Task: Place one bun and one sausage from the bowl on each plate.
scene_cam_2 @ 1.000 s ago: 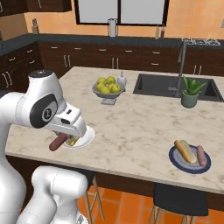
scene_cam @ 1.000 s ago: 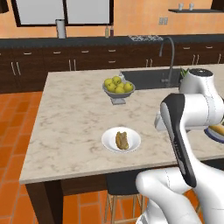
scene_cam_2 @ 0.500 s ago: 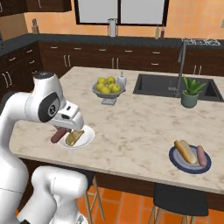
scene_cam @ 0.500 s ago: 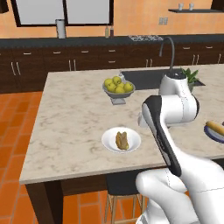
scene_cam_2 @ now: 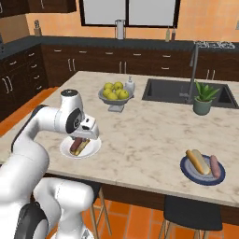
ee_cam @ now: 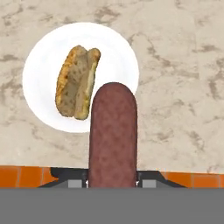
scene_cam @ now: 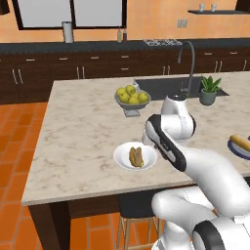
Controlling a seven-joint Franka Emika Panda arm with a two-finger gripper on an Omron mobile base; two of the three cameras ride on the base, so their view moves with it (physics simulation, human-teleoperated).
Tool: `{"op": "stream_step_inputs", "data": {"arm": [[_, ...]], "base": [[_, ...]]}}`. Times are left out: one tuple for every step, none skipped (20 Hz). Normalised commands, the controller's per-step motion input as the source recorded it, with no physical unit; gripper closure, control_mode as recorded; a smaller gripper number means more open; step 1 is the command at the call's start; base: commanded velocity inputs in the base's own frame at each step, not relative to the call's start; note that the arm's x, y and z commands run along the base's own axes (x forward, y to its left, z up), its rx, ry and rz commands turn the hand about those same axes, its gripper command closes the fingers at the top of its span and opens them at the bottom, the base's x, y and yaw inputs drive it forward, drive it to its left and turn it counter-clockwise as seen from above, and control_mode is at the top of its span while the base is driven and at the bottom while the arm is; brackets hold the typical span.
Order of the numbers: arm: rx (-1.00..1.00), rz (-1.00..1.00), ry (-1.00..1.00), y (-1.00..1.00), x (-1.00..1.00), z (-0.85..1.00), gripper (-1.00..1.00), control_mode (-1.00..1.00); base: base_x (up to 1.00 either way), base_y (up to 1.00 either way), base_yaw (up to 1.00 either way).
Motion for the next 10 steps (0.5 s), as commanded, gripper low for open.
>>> {"op": "stream_step_inputs", "data": {"arm": [[0.0,0.0,0.0,0.07,0.87,-0.43,1.0,-1.0],[0.0,0.0,0.0,0.09,0.86,-0.43,1.0,-1.0],[0.0,0.0,0.0,0.09,0.84,-0.45,1.0,-1.0],[0.0,0.0,0.0,0.09,0.89,-0.44,1.0,-1.0],[0.0,0.0,0.0,0.0,0.82,-0.4,1.0,-1.0],[0.0,0.0,0.0,0.0,0.76,-0.46,1.0,-1.0],[0.0,0.0,0.0,0.0,0.69,-0.56,1.0,-1.0],[0.0,0.0,0.0,0.0,0.64,-0.61,1.0,-1.0],[0.0,0.0,0.0,0.0,0.65,-0.61,1.0,-1.0],[0.0,0.0,0.0,0.0,0.54,-0.7,1.0,-1.0]], "base": [[0.0,0.0,0.0],[0.0,0.0,0.0],[0.0,0.0,0.0],[0.0,0.0,0.0],[0.0,0.0,0.0],[0.0,0.0,0.0],[0.0,0.0,0.0],[0.0,0.0,0.0],[0.0,0.0,0.0],[0.0,0.0,0.0]]}}
